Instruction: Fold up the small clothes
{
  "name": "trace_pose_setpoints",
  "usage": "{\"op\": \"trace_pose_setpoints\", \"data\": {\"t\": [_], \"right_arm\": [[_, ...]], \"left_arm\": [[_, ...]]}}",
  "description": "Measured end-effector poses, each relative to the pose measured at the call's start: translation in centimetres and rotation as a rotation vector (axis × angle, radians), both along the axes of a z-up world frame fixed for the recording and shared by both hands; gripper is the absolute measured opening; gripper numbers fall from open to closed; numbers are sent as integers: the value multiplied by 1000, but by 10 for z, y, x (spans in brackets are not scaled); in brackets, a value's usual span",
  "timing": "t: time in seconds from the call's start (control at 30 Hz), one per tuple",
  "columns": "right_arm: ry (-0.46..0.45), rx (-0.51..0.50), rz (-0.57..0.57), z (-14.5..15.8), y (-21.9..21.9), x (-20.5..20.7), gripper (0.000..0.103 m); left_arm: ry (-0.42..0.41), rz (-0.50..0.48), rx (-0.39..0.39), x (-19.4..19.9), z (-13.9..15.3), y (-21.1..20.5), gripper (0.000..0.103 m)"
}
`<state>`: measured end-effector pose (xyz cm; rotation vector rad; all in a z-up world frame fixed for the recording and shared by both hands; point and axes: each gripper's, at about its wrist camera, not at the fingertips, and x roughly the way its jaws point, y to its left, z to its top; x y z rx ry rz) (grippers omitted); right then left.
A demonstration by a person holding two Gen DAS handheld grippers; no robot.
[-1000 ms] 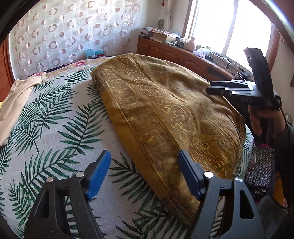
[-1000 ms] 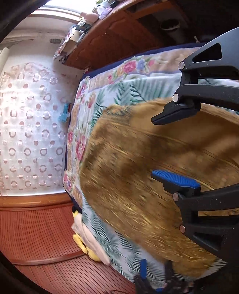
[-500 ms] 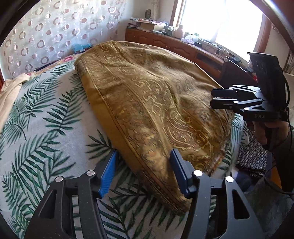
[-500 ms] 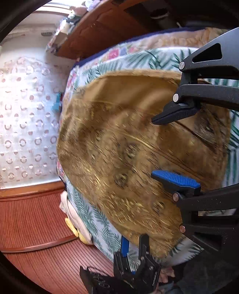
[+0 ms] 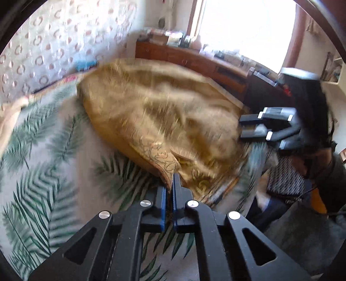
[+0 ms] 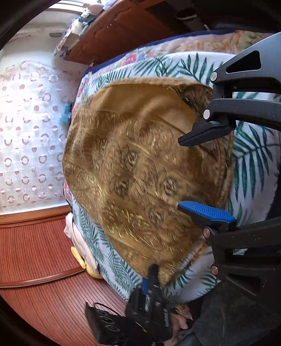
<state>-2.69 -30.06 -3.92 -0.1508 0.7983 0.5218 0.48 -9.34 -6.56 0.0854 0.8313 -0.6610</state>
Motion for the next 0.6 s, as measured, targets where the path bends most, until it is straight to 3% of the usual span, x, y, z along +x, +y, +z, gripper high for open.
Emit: {"op": "trace_pose_setpoints", "data": {"t": [0.3,0.6], "right_arm": [[-22,-7,72,7,12,-24,62],[-13,-82,57,6,-2,-12,62]], "left_arm": [[-101,50,-46,40,51,-14,4],[-93,127,-84,60,44,-6,4]]}}
